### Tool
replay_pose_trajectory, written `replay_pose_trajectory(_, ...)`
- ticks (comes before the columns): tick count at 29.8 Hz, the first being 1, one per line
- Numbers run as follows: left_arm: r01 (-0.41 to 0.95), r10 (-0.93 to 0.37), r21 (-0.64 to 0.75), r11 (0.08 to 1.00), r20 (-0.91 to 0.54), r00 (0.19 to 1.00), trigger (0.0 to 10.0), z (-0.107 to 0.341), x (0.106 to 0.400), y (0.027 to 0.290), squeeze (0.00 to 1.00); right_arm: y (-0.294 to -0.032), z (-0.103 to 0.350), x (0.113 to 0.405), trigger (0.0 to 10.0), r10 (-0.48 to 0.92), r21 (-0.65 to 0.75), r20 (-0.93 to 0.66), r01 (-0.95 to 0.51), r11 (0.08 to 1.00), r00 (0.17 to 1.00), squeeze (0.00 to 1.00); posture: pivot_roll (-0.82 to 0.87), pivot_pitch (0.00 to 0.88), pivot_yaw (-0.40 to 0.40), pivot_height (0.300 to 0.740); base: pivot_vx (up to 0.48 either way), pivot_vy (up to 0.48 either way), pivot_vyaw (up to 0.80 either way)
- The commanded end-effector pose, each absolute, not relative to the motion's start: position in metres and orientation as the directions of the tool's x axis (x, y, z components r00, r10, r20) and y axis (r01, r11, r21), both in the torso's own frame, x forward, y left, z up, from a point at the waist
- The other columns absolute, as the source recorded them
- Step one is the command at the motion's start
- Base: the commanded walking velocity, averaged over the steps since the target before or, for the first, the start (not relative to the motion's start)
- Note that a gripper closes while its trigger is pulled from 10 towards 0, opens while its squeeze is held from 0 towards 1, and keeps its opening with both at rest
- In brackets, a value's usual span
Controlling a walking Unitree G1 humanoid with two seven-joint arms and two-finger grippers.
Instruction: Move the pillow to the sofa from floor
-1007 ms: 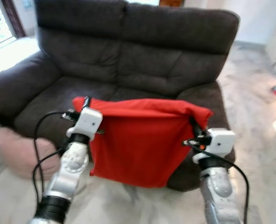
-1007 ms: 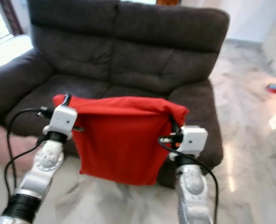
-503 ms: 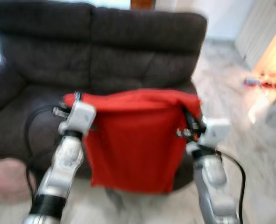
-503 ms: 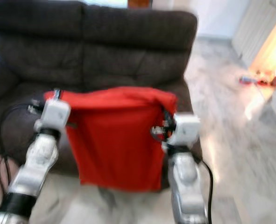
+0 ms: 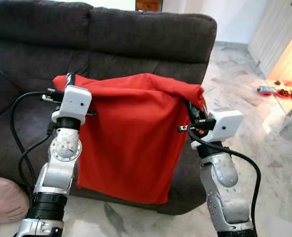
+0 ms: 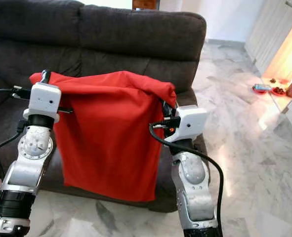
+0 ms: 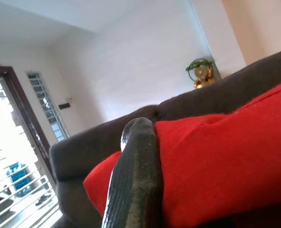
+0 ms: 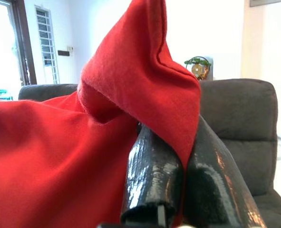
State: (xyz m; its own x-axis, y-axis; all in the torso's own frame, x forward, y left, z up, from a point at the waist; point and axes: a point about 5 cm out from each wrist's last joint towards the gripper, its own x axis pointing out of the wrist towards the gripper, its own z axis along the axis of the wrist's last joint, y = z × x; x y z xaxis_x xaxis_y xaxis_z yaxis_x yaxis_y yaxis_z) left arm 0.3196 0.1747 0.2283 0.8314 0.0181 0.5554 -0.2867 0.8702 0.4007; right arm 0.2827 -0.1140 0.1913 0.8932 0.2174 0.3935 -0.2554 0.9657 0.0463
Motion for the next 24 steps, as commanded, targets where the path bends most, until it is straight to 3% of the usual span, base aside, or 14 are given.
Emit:
replay_pose_trajectory(1,-0.294,-0.029,0.377,0.878,0.654,0.756,10.0,0.257,0.315,0.16,0.0,-0.116,0.213,0.28,10.0,0.216,0.036,0.473,-0.263,0.964,0.854,0.0,0.02,0.0,-0.051,0.74,0.307,0.0,0.0)
replay_pose_trajectory(24,-0.306,-0.024,0.369,0.878,0.67,0.742,10.0,0.266,0.314,0.159,0.0,-0.097,0.256,0.279,10.0,0.304,0.001,0.575,-0.371,0.928,0.76,0.0,0.02,0.0,-0.06,0.74,0.307,0.0,0.0)
